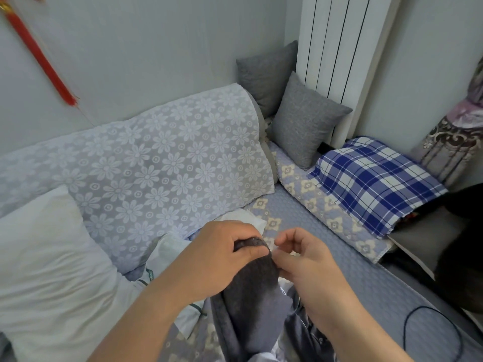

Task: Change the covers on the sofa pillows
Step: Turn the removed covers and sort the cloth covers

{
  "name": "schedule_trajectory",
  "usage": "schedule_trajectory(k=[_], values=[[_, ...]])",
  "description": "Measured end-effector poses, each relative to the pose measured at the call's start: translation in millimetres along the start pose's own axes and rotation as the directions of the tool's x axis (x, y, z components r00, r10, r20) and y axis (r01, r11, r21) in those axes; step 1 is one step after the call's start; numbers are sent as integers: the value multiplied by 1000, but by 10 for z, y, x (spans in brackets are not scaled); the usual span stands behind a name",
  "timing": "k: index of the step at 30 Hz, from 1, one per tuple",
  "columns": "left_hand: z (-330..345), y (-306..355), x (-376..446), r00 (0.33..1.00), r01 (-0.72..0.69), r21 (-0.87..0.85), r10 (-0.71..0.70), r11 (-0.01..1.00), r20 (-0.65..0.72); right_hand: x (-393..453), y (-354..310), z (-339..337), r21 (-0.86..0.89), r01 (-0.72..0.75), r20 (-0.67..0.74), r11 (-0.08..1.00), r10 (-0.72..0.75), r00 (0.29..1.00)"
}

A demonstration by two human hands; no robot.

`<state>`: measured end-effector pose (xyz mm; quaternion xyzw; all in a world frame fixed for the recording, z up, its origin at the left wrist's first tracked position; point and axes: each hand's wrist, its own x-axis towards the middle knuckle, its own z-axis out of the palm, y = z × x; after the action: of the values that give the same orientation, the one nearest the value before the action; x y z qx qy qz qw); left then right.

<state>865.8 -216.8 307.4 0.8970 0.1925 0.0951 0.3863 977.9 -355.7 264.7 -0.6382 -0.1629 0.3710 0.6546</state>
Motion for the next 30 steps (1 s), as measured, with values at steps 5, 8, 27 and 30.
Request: schedule_trajectory(k=[5, 8, 27, 30], values=[[153, -70, -22, 988, -83, 68, 91, 994, -124, 158, -38, -71, -319, -1, -26, 948, -8, 1000], [166, -158, -36, 972, -84, 56, 94, 995, -215, 302, 95, -157, -405, -82, -55, 911, 65, 996], [548, -796, -79, 998, 46, 440, -24, 897, -55, 281, 419, -494, -736, 275, 122, 619, -278, 953], [1077, -623, 51, 963, 12, 434, -127, 901, 236, 183, 386, -253, -745, 449, 272, 493, -391, 879]])
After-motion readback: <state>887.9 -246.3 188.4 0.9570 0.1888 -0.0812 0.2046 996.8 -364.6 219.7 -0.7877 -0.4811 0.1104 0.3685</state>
